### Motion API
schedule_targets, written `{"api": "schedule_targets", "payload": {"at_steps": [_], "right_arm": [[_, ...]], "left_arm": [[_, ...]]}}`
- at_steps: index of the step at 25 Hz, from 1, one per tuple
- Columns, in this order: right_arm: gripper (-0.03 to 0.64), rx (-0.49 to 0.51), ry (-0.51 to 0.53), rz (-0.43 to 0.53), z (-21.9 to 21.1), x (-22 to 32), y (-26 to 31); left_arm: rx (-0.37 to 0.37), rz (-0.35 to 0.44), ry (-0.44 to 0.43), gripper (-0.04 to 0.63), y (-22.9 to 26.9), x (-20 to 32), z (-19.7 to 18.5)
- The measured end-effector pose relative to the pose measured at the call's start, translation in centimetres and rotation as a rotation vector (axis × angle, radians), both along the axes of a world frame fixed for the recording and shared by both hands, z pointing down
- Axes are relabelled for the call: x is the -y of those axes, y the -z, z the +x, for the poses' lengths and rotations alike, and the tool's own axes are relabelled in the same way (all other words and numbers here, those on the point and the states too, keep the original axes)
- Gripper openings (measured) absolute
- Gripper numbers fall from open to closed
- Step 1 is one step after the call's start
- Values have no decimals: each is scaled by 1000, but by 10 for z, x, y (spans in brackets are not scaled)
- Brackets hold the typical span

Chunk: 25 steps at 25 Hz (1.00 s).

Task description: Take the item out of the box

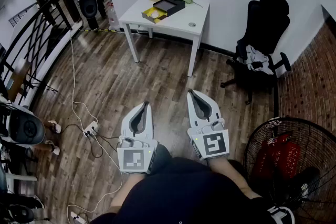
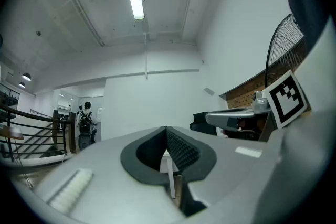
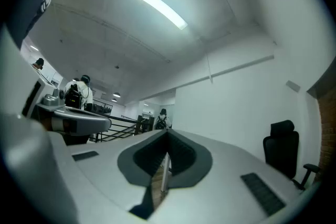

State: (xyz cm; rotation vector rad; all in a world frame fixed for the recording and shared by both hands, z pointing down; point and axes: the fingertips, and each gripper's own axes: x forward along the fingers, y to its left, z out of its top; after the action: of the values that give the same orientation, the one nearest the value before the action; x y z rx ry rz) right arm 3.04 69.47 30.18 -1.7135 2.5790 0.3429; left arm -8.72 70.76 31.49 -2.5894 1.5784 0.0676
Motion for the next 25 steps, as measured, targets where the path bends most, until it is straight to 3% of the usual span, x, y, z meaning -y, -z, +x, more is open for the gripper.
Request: {"api": "schedule_targets", "payload": {"at_steps": [12, 18, 21, 25], "right_arm": [[11, -1, 9, -39, 3, 79, -17], [21, 3, 52, -52, -10, 164, -19], [79, 4, 57, -48, -15, 211, -12], [86, 14, 51, -58, -20, 274, -10]], "left_arm": [[3, -20, -24, 9, -11, 85, 6], [15, -16, -44, 9, -12, 174, 3], [23, -3, -52, 9, -5, 225, -2], [22, -13, -56, 9, -2, 295, -10]]}}
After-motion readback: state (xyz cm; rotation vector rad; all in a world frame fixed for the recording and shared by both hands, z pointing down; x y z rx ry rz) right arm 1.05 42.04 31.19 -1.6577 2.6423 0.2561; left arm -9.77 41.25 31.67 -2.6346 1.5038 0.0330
